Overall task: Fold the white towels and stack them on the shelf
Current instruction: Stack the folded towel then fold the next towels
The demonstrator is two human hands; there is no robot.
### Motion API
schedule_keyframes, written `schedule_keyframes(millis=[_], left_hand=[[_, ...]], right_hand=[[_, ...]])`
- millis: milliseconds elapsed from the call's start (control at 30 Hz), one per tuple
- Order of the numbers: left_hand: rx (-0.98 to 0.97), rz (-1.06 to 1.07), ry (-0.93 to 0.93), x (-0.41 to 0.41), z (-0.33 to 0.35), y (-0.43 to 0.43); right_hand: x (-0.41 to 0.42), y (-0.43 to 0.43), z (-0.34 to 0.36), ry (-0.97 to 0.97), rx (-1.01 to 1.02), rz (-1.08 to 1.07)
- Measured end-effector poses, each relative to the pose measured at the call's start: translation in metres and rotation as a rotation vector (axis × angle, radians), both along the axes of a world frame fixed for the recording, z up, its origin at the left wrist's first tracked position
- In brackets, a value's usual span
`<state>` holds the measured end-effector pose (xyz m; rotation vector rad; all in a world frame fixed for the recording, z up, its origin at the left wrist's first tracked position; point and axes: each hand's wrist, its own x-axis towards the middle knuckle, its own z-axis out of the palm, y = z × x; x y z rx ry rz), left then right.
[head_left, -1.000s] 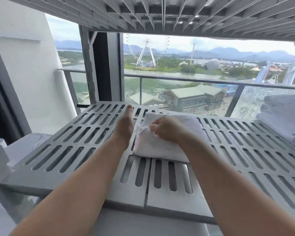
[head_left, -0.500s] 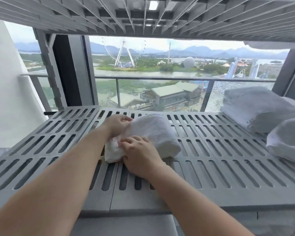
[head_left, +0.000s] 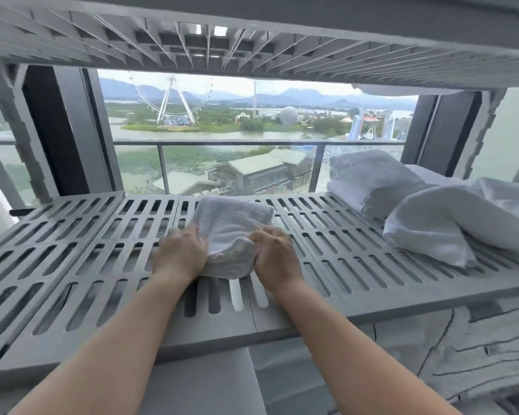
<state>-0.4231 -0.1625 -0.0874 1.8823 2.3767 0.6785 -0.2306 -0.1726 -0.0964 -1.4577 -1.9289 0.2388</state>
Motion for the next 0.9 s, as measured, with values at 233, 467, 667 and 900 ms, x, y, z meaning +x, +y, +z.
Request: schedule_keyframes(millis=[233,467,667,900], left_hand=[[-0.028,-0.062,-0.142,0.054,0.002,-0.024],[-0.014,-0.200,-0.225,0.087,0.008,-0.023],[0.044,-0.242,-0.650,0.108,0.017,0.006],[0.057,-0.177,-1.235,0.131,0.022,0.032]], right_hand=[[0.047,-0.011,0.004,0.288,-0.161,-0.078],[0.060,-0.003,0.027,0.505,-0.218,-0.114],[0.066,0.014,0.029,0.393,-0.047,-0.280],[0.078,0.033,0.035,0.493,0.092,-0.316]])
